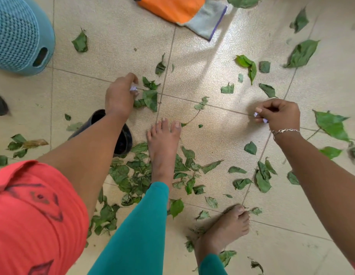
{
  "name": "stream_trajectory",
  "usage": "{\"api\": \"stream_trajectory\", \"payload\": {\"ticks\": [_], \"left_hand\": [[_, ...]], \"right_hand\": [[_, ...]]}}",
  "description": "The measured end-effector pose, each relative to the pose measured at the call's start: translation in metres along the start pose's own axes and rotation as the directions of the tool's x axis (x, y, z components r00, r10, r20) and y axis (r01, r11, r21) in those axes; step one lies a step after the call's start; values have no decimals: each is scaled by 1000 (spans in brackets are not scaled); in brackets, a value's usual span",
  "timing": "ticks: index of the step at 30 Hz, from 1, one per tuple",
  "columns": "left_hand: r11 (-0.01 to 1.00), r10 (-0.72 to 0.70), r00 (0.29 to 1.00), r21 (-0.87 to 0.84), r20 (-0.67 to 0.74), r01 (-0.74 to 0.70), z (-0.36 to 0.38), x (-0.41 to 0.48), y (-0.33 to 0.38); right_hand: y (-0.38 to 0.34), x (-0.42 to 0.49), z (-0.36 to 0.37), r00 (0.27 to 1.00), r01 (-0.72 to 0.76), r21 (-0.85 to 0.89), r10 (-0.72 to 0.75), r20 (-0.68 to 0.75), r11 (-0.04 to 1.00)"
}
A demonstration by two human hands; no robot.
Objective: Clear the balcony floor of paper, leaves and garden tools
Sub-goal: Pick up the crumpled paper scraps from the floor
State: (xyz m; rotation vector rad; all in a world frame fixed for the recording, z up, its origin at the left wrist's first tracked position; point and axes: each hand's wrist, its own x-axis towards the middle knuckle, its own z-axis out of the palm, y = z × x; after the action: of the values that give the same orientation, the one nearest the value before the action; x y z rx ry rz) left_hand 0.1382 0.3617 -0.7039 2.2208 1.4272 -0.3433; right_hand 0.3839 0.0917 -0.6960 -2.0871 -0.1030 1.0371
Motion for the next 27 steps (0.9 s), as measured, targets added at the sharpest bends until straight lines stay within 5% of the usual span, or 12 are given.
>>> {"api": "stream_trajectory", "payload": {"ticks": [6, 12, 19, 27], "left_hand": [[998, -42, 997, 50, -57, 44, -5, 1, 15], [899, -202, 959, -426, -197, 102, -12, -10, 71], [772, -199, 980, -615, 9, 162, 8, -68, 124], [681, -79, 933, -664, 351, 307, -22, -152, 191]], "right_hand": [[19, -4, -36, 967, -74, -35, 63, -247, 997], [22, 15, -43, 914, -228, -99, 177, -365, 969], [18, 6, -52, 904, -298, -267, 182, -386, 916], [-4, -125, -79, 918, -261, 187, 303, -255, 947]]}}
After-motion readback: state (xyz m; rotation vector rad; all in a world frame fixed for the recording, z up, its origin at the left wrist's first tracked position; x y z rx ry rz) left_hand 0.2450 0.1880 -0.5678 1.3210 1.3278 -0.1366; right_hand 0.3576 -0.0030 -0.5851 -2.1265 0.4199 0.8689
